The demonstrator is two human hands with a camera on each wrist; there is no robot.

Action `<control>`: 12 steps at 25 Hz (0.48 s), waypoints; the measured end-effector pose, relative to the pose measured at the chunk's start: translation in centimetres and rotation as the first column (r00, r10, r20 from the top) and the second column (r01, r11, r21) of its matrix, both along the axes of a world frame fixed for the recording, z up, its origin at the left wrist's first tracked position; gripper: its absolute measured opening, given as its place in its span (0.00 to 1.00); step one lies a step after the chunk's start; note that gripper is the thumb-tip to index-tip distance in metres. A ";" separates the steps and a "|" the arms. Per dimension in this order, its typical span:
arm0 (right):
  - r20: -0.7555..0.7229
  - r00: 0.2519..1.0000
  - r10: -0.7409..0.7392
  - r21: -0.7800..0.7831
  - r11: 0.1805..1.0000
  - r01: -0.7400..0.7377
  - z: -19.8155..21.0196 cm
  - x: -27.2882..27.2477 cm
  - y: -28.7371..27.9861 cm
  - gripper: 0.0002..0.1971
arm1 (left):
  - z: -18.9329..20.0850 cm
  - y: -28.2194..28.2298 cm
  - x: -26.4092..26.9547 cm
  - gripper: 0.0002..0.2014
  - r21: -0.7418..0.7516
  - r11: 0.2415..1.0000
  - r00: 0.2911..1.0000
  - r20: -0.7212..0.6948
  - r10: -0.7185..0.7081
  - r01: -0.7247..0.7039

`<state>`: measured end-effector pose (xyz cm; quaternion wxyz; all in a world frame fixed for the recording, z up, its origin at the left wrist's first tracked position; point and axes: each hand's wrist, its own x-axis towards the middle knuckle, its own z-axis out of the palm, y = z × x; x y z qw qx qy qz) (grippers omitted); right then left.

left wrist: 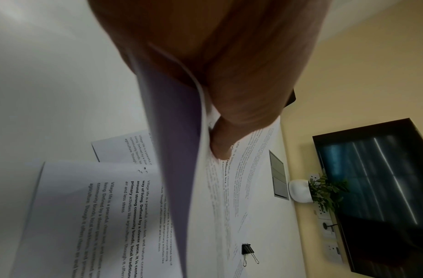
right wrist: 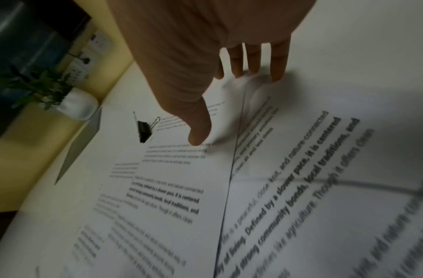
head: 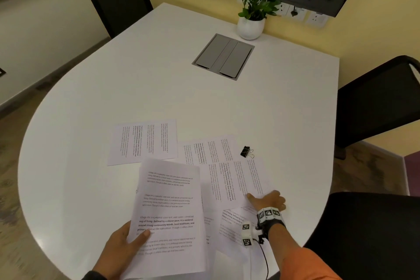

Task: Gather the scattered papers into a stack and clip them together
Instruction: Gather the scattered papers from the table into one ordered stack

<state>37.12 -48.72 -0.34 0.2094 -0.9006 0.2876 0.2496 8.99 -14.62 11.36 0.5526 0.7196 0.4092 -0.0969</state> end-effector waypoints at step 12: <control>-0.021 0.999 0.049 -0.005 0.999 -0.049 -2.5 1.9 0.2 0.52 | 1.2 -0.7 -0.3 0.06 0.039 0.997 0.997 -0.029 0.073 -0.072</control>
